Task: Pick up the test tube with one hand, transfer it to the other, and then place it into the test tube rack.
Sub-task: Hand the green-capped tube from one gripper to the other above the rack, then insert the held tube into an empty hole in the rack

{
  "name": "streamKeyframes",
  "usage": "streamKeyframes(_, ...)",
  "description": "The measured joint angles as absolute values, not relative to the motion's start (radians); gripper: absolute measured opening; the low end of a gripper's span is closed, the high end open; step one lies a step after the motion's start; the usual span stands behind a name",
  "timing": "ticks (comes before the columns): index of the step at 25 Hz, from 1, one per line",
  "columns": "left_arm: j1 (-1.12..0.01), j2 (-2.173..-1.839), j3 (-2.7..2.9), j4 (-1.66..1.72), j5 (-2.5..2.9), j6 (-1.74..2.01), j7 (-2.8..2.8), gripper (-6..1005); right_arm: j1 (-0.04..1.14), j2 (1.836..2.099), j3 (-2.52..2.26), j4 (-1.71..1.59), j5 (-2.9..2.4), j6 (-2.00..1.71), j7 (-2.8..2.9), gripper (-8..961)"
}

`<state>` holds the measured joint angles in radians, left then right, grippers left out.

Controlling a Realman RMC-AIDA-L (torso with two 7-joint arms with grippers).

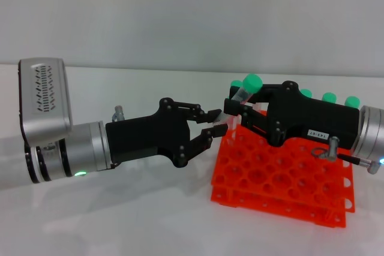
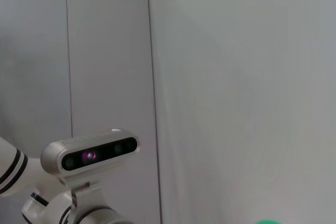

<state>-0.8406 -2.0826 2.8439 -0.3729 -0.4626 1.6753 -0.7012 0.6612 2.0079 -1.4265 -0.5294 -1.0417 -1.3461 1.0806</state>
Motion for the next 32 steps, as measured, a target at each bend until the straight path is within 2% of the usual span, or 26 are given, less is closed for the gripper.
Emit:
streamKeyframes(12, -0.832, -2.083, 2.844, -0.371, -0.483, 1.676, -0.701, 244, 0.654, 2.008, -1.423, -0.529, -1.044, -1.34, 1.068, 211)
streamKeyframes(23, -0.795, -2.082, 2.844, -0.365, -0.512, 1.682, -0.72, 473, 0.652, 2.009, -1.42, -0.529, -1.042, -1.339, 1.059, 207)
streamKeyframes(26, -0.758, -2.078, 2.844, -0.384, -0.559, 1.69, -0.752, 596, 0.651, 2.007, -1.418, -0.529, -1.039, -1.329, 1.055, 206)
streamKeyframes(32, -0.605, -2.077, 2.844, -0.434, -0.742, 1.739, -0.761, 810, 0.651, 2.006, -1.395, -0.531, -1.042, -1.263, 1.026, 206)
